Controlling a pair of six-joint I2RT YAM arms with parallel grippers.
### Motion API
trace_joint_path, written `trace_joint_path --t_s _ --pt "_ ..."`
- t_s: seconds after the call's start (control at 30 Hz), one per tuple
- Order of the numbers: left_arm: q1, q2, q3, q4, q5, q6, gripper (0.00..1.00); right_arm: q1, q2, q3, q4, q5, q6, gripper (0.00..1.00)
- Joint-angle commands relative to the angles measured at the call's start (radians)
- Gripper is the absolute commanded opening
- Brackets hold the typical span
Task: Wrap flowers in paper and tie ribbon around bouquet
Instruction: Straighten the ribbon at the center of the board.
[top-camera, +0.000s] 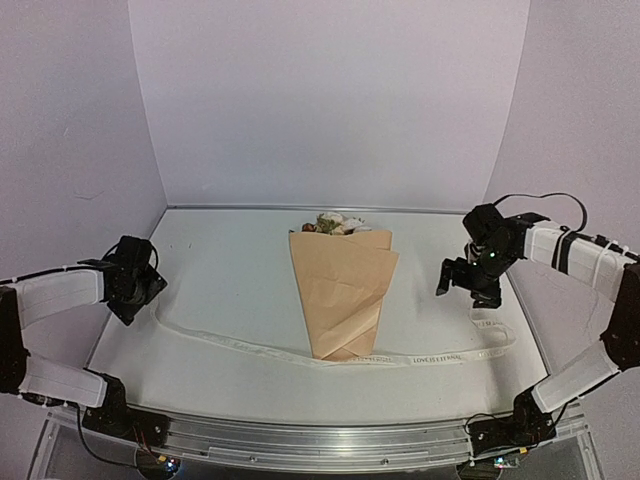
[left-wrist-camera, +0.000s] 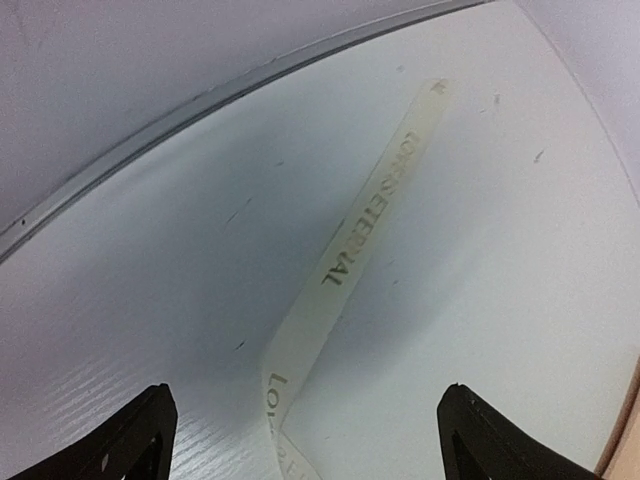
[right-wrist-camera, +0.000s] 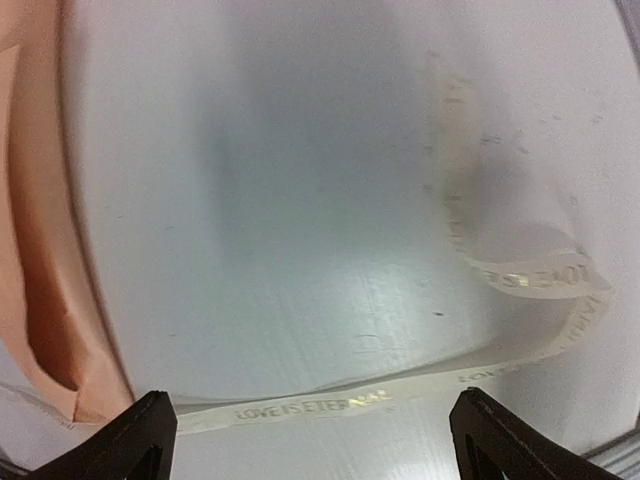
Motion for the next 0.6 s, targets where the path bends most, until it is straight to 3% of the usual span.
trace_joint_path --t_s 0.0,0.27,0.57 --pt "-0.003 -0.068 0.107 -0.053 -0.039 0.169 0.94 0.105 0.068 0.021 0.2 -0.11 0.064 0.98" --pt "-0.057 -0.072 0.198 0.018 0.129 0.344 0.91 0.219 0.25 0.132 0.347 -0.205 0.127 0.98" --pt "-0.172 0.06 0.225 0.152 0.307 0.338 0.88 0.269 0.369 0.111 0.491 -0.267 0.218 0.98"
